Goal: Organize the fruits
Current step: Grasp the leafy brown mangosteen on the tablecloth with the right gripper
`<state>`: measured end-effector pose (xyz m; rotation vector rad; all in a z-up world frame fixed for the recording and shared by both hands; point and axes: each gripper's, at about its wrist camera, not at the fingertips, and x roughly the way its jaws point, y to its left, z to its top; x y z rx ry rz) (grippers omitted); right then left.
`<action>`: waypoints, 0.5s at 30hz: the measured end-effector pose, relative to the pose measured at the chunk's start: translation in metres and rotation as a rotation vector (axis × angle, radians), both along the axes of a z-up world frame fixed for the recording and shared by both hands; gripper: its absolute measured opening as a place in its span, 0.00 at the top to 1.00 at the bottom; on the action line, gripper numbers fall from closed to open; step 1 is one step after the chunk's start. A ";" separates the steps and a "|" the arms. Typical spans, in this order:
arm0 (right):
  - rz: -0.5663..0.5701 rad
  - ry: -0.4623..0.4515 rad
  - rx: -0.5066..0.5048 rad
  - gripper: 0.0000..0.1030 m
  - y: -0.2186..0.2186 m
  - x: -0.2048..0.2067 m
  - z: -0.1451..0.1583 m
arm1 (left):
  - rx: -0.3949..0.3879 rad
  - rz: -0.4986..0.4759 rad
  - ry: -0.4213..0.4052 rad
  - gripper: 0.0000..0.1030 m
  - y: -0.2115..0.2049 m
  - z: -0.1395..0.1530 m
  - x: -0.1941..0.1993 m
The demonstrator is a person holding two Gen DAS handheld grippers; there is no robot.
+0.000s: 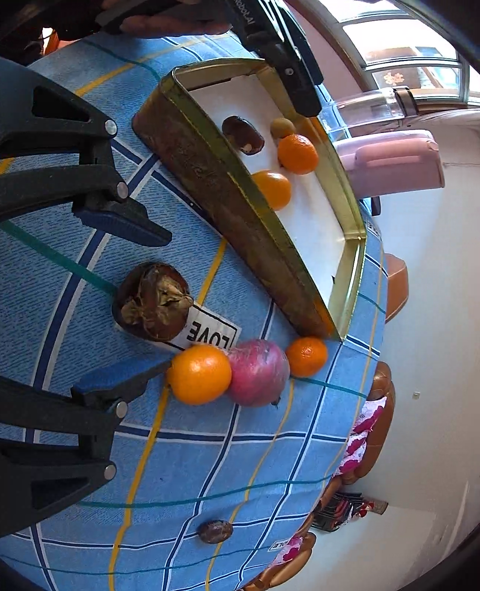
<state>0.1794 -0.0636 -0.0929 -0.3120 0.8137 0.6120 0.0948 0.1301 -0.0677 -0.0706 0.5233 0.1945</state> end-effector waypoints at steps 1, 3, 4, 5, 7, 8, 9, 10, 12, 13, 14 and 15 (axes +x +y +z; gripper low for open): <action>-0.003 0.010 -0.014 0.53 0.001 0.001 -0.002 | 0.001 -0.009 0.000 0.08 -0.003 0.001 0.000; 0.001 0.013 -0.016 0.55 0.001 0.002 -0.003 | 0.007 -0.026 -0.003 0.08 -0.011 0.004 0.001; 0.004 0.007 -0.016 0.55 0.001 0.000 -0.003 | 0.010 -0.037 -0.005 0.08 -0.015 0.005 0.002; 0.007 -0.004 -0.014 0.55 0.000 -0.002 -0.001 | 0.012 -0.049 -0.006 0.08 -0.020 0.007 0.003; 0.008 -0.031 0.016 0.55 -0.007 -0.008 0.005 | 0.018 -0.075 -0.011 0.08 -0.031 0.011 0.004; -0.007 -0.044 0.035 0.55 -0.013 -0.009 0.008 | 0.024 -0.093 -0.012 0.08 -0.039 0.014 0.007; -0.030 -0.059 0.052 0.55 -0.021 -0.009 0.011 | 0.026 -0.111 -0.013 0.08 -0.046 0.015 0.009; -0.058 -0.076 0.062 0.55 -0.028 -0.008 0.014 | 0.028 -0.129 -0.013 0.08 -0.054 0.017 0.011; -0.126 -0.110 0.073 0.55 -0.045 -0.002 0.020 | 0.032 -0.167 -0.005 0.08 -0.071 0.019 0.018; -0.159 -0.121 0.076 0.55 -0.053 0.002 0.022 | 0.032 -0.185 -0.001 0.08 -0.080 0.020 0.022; -0.196 -0.141 0.060 0.55 -0.061 0.006 0.024 | 0.027 -0.204 0.002 0.08 -0.089 0.021 0.026; -0.226 -0.161 0.043 0.55 -0.068 0.010 0.025 | 0.019 -0.221 0.009 0.08 -0.098 0.021 0.031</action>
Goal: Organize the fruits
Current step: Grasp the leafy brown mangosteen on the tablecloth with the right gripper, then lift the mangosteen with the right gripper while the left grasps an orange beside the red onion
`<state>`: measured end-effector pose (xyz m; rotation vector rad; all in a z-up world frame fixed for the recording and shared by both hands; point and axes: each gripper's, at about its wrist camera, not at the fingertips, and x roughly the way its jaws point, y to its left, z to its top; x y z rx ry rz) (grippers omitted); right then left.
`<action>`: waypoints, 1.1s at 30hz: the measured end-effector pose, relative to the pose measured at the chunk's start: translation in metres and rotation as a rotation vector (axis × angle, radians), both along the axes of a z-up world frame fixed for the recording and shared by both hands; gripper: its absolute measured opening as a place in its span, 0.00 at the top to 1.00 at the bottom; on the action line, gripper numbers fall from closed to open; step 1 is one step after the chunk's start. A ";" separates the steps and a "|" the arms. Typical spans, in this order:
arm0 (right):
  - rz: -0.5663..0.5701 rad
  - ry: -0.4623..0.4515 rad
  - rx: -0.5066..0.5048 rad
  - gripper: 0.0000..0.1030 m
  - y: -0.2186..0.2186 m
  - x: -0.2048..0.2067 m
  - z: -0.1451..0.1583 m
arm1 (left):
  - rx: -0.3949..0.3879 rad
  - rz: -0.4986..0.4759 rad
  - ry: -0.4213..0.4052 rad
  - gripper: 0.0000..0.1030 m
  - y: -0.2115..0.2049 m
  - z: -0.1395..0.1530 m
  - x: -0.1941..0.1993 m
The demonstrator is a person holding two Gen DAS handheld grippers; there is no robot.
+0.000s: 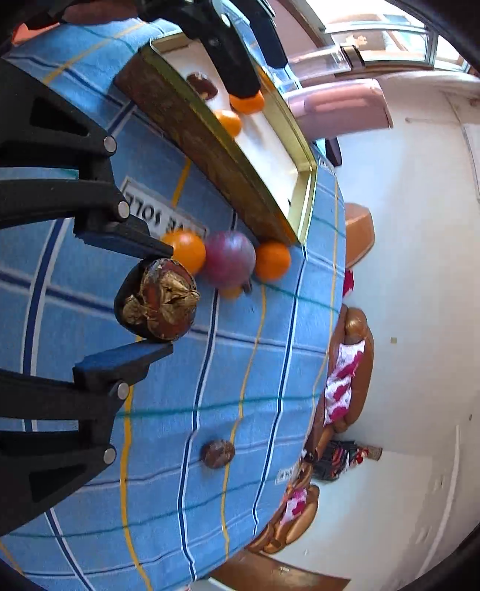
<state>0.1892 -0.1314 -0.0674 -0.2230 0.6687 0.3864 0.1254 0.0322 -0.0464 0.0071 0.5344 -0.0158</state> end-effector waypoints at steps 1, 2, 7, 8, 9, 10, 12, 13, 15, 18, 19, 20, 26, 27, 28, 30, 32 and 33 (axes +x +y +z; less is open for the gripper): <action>-0.028 -0.007 -0.004 0.55 -0.007 0.004 0.001 | -0.004 -0.016 0.008 0.08 -0.009 0.000 0.005; -0.053 -0.008 0.000 0.55 -0.017 0.008 0.003 | -0.006 -0.033 0.018 0.08 -0.017 0.000 0.010; -0.136 -0.021 0.001 0.55 -0.049 0.023 0.006 | -0.006 -0.089 0.110 0.11 -0.055 -0.017 0.040; -0.146 -0.020 0.003 0.55 -0.053 0.025 0.005 | -0.010 -0.102 0.140 0.13 -0.060 -0.023 0.047; -0.151 -0.017 0.008 0.55 -0.057 0.026 0.004 | -0.014 -0.107 0.169 0.19 -0.064 -0.029 0.051; -0.153 -0.012 0.015 0.55 -0.061 0.027 0.003 | -0.023 -0.111 0.195 0.26 -0.067 -0.034 0.056; -0.156 -0.004 0.022 0.55 -0.065 0.028 0.000 | -0.047 -0.124 0.246 0.37 -0.071 -0.044 0.064; -0.155 0.003 0.030 0.55 -0.067 0.028 -0.001 | -0.055 -0.123 0.266 0.43 -0.072 -0.049 0.066; -0.151 -0.003 0.041 0.55 -0.069 0.027 0.000 | -0.076 -0.118 0.293 0.46 -0.071 -0.055 0.070; -0.135 0.011 0.041 0.55 -0.067 0.028 -0.002 | -0.106 -0.112 0.311 0.47 -0.070 -0.060 0.076; -0.130 0.014 0.040 0.55 -0.066 0.028 -0.002 | -0.113 -0.110 0.315 0.47 -0.069 -0.061 0.078; -0.126 0.018 0.039 0.55 -0.066 0.029 -0.002 | -0.115 -0.108 0.317 0.47 -0.069 -0.061 0.080; -0.104 0.041 0.021 0.55 -0.060 0.032 -0.006 | -0.118 -0.099 0.322 0.53 -0.069 -0.065 0.087; -0.102 0.039 0.022 0.55 -0.061 0.032 -0.006 | -0.125 -0.098 0.319 0.54 -0.068 -0.065 0.086; -0.100 0.037 0.026 0.55 -0.061 0.031 -0.006 | -0.128 -0.094 0.316 0.54 -0.067 -0.064 0.085; -0.096 0.036 0.034 0.55 -0.062 0.031 -0.006 | -0.152 -0.100 0.312 0.55 -0.063 -0.064 0.085; -0.089 0.030 0.043 0.55 -0.063 0.030 -0.005 | -0.168 -0.092 0.301 0.55 -0.059 -0.063 0.083; -0.086 0.024 0.046 0.55 -0.063 0.029 -0.004 | -0.165 -0.093 0.294 0.56 -0.059 -0.062 0.082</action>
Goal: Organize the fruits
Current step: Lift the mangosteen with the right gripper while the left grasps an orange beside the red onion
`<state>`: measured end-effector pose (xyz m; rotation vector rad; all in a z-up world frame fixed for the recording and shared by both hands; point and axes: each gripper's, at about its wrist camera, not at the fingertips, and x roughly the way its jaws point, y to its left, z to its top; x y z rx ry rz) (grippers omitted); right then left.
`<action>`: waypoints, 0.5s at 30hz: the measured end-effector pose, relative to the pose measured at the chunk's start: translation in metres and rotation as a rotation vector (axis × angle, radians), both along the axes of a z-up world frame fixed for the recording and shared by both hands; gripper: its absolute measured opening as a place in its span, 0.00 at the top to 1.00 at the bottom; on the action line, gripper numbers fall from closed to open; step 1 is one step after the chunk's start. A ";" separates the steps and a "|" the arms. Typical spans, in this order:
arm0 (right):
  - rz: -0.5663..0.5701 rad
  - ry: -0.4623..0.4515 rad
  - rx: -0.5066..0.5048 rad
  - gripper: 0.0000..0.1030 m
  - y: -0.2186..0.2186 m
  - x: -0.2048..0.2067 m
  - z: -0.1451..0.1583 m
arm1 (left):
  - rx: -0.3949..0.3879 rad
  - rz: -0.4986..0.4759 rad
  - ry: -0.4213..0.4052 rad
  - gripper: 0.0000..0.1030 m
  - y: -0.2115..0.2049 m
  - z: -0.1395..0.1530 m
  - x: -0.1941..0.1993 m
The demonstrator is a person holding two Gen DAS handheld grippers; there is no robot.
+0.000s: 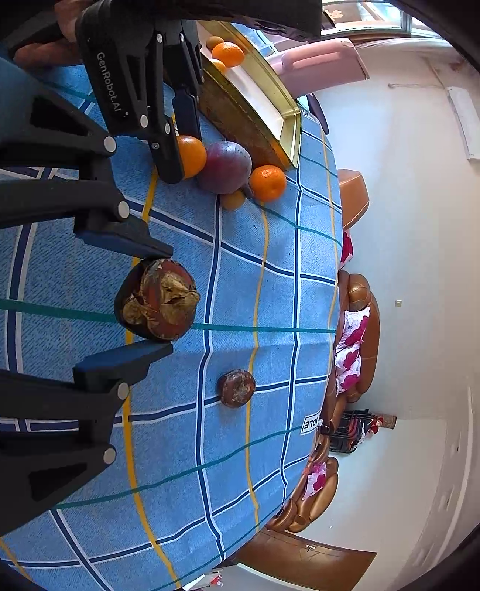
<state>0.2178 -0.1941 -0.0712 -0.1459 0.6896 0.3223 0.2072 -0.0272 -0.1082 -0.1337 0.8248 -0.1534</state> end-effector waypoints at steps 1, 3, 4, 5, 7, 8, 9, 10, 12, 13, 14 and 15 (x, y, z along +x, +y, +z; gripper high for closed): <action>0.005 -0.006 0.003 0.55 0.000 -0.001 0.001 | 0.003 -0.005 -0.011 0.59 -0.002 0.001 -0.001; 0.015 -0.015 0.010 0.55 0.001 -0.003 0.002 | 0.027 -0.009 -0.039 0.59 -0.006 0.006 -0.005; 0.017 -0.019 0.011 0.55 0.001 -0.004 0.002 | 0.034 -0.013 -0.050 0.59 -0.007 0.007 -0.007; 0.020 -0.023 0.012 0.55 0.000 -0.006 0.003 | 0.037 -0.019 -0.057 0.59 -0.009 0.008 -0.007; 0.029 -0.033 0.019 0.55 0.001 -0.008 0.004 | 0.036 -0.022 -0.064 0.59 -0.009 0.009 -0.008; 0.029 -0.037 0.019 0.55 0.001 -0.009 0.005 | 0.031 -0.026 -0.066 0.59 -0.008 0.009 -0.008; 0.029 -0.040 0.018 0.55 0.001 -0.009 0.005 | 0.028 -0.029 -0.067 0.59 -0.008 0.009 -0.008; 0.028 -0.041 0.017 0.55 0.002 -0.009 0.005 | 0.026 -0.030 -0.070 0.59 -0.008 0.010 -0.008; 0.029 -0.042 0.018 0.55 0.002 -0.009 0.006 | 0.025 -0.029 -0.081 0.59 -0.008 0.012 -0.009; 0.030 -0.044 0.021 0.55 0.002 -0.009 0.006 | 0.025 -0.032 -0.086 0.59 -0.009 0.012 -0.010; 0.033 -0.048 0.024 0.55 0.001 -0.010 0.006 | 0.027 -0.032 -0.092 0.59 -0.009 0.013 -0.011; 0.037 -0.052 0.029 0.55 0.001 -0.011 0.007 | 0.031 -0.032 -0.098 0.59 -0.010 0.014 -0.012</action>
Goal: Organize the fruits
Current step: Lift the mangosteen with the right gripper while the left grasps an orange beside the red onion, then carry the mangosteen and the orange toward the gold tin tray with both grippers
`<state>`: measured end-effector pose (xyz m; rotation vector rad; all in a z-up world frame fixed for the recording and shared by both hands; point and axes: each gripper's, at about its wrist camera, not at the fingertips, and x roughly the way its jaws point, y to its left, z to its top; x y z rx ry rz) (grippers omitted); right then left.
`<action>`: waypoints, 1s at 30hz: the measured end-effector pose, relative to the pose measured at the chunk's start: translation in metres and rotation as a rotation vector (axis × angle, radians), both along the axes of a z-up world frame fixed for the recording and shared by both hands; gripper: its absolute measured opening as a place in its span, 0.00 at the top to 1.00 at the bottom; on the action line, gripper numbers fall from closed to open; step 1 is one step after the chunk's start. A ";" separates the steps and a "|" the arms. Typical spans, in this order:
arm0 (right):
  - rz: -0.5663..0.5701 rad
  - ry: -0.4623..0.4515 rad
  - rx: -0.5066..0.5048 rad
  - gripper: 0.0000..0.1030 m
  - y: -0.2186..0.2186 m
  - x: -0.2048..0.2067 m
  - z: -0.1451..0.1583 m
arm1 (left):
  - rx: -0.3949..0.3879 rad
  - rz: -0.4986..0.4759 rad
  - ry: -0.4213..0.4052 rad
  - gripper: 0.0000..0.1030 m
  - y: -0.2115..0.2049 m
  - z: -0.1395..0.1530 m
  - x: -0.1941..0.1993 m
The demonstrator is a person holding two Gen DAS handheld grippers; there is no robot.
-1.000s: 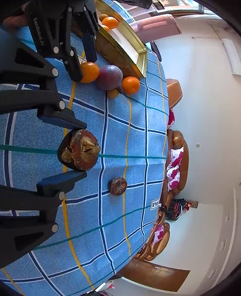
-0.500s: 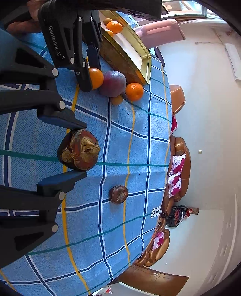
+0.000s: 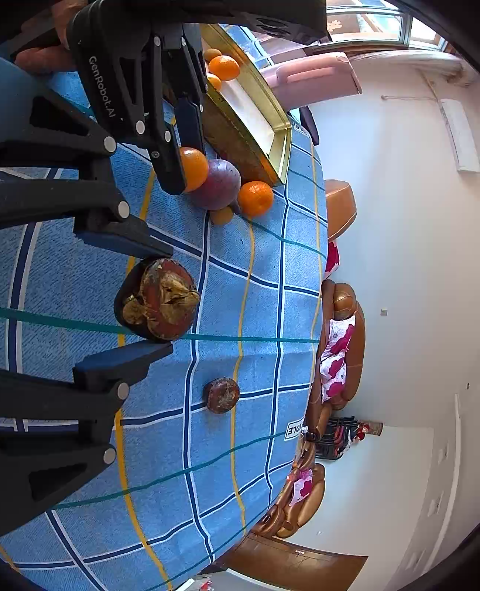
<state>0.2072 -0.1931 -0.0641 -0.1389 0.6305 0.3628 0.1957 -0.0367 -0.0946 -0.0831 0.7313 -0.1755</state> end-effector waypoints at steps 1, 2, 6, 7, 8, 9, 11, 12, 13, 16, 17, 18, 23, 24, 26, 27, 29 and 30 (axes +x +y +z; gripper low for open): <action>0.006 -0.005 0.005 0.55 0.000 -0.001 0.001 | 0.002 -0.001 -0.006 0.59 0.000 0.001 -0.002; 0.012 -0.011 0.012 0.55 -0.001 -0.003 0.002 | 0.005 -0.002 -0.013 0.59 0.000 0.002 -0.003; 0.024 -0.031 0.024 0.55 -0.002 -0.007 0.004 | 0.022 -0.002 -0.037 0.59 -0.003 0.005 -0.006; 0.024 -0.034 0.026 0.55 -0.001 -0.007 0.004 | 0.025 -0.001 -0.044 0.59 -0.003 0.006 -0.007; 0.025 -0.038 0.028 0.55 -0.002 -0.008 0.005 | 0.027 -0.002 -0.052 0.59 -0.004 0.006 -0.008; 0.028 -0.043 0.032 0.55 -0.002 -0.009 0.005 | 0.029 -0.002 -0.060 0.59 -0.004 0.007 -0.009; 0.035 -0.055 0.041 0.55 -0.003 -0.011 0.007 | 0.034 -0.002 -0.074 0.59 -0.005 0.009 -0.011; 0.039 -0.061 0.044 0.55 -0.003 -0.012 0.007 | 0.037 -0.002 -0.078 0.59 -0.005 0.009 -0.013; 0.041 -0.066 0.046 0.55 -0.003 -0.013 0.008 | 0.038 -0.002 -0.084 0.59 -0.005 0.010 -0.013; 0.051 -0.083 0.055 0.55 -0.004 -0.016 0.009 | 0.039 -0.001 -0.099 0.59 -0.005 0.012 -0.016; 0.054 -0.088 0.059 0.55 -0.004 -0.017 0.010 | 0.040 0.000 -0.105 0.59 -0.005 0.012 -0.016; 0.056 -0.095 0.062 0.55 -0.005 -0.018 0.011 | 0.042 0.001 -0.111 0.59 -0.005 0.013 -0.017; 0.073 -0.122 0.077 0.55 -0.006 -0.022 0.013 | 0.060 0.007 -0.154 0.59 -0.008 0.017 -0.025; 0.073 -0.124 0.078 0.55 -0.006 -0.023 0.014 | 0.066 0.010 -0.162 0.59 -0.008 0.018 -0.026; 0.073 -0.127 0.081 0.55 -0.006 -0.024 0.015 | 0.074 0.011 -0.178 0.59 -0.009 0.019 -0.029; 0.073 -0.129 0.081 0.55 -0.006 -0.024 0.015 | 0.078 0.012 -0.185 0.59 -0.010 0.020 -0.030; 0.074 -0.131 0.081 0.55 -0.006 -0.023 0.015 | 0.083 0.015 -0.198 0.59 -0.010 0.021 -0.032; 0.074 -0.132 0.081 0.55 -0.006 -0.024 0.015 | 0.085 0.015 -0.205 0.59 -0.010 0.022 -0.033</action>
